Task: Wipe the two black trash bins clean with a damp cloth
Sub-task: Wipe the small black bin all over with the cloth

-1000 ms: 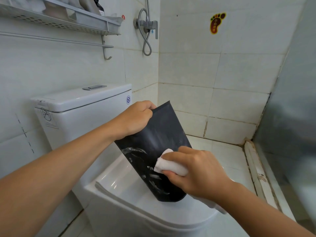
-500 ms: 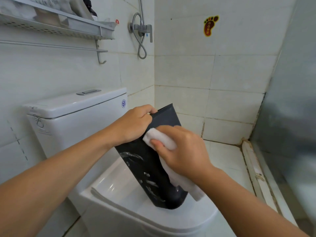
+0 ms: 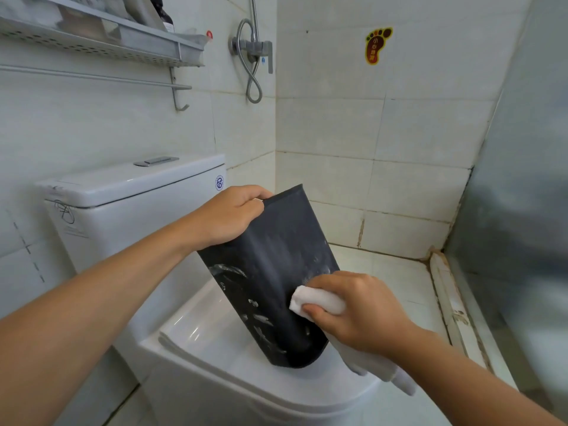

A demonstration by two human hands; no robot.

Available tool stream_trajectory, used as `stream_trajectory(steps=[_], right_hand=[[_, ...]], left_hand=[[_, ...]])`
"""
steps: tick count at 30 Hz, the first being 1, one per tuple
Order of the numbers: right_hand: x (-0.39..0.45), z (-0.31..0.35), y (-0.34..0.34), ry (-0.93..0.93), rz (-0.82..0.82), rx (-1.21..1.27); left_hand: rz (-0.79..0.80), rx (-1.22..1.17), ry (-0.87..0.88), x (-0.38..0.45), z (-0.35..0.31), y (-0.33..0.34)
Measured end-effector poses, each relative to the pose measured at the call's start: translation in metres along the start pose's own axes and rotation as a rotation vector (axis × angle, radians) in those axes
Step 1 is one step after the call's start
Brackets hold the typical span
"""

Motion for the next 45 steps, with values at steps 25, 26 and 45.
stream_trajectory(steps=[25, 26, 45], right_hand=[[0.02, 0.027, -0.013, -0.047, -0.142, 0.007], [0.022, 0.023, -0.017, -0.02, -0.186, 0.021], [0.03, 0.044, -0.018, -0.065, -0.177, -0.002]], left_hand=[[-0.014, 0.292, 0.097, 0.028, -0.015, 0.016], [-0.023, 0.301, 0.107, 0.028, -0.016, 0.016], [-0.063, 0.284, 0.118, 0.021, -0.009, 0.008]])
Point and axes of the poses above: each hand's wrist, its own x-axis towards the middle knuckle, its own y-axis out of the palm, z = x × y, the point moved 10 cm from there along x, towards the middle knuckle, and after that the axes turned 1 degree about z, right-handed, at the moved point
